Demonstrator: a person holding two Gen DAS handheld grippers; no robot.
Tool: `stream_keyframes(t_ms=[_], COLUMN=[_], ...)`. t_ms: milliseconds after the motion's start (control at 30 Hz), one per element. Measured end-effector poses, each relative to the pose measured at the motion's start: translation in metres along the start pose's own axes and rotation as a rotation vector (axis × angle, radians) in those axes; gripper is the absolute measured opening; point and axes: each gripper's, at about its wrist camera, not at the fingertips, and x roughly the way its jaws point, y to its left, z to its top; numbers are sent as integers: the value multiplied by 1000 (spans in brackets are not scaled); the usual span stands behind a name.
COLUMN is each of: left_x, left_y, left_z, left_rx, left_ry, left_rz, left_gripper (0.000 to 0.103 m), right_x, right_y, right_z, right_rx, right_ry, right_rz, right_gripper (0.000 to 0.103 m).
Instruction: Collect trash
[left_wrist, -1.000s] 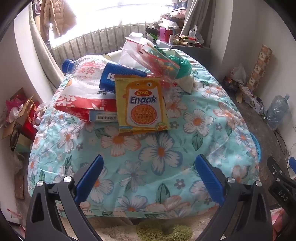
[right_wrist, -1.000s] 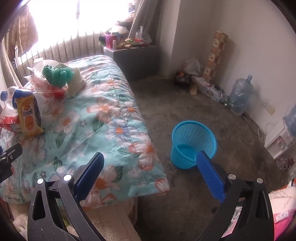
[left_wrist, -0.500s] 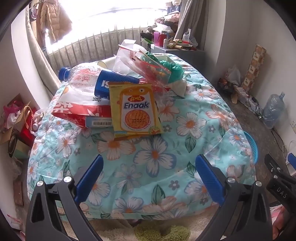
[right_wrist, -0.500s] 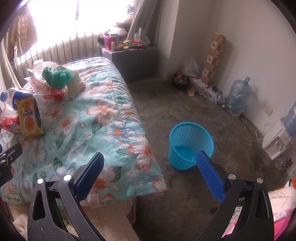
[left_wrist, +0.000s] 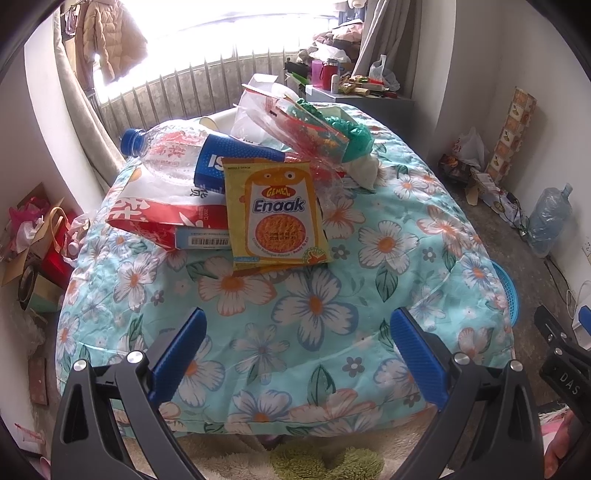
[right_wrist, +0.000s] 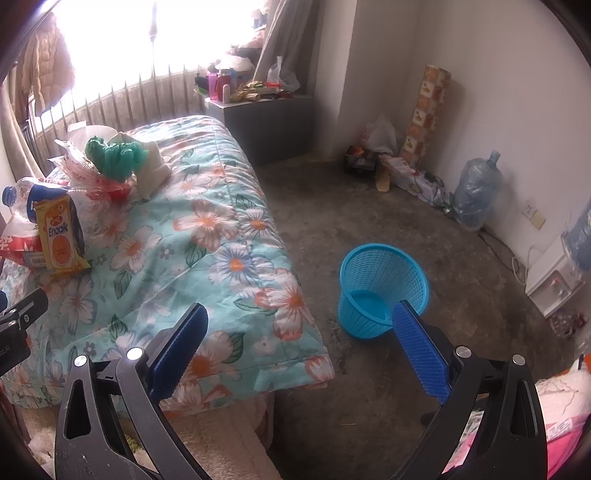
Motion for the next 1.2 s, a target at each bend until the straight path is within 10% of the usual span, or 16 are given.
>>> stream_keyframes(t_ms=[1200], left_x=[1], left_y=[6], left_z=[-1], left_rx=[-8], left_ry=[1], left_rz=[2], left_gripper=[97], right_x=[-2], right_y=[2], right_z=[0], right_rx=[-1], right_ry=[-6], right_rz=[1], right_gripper=[95])
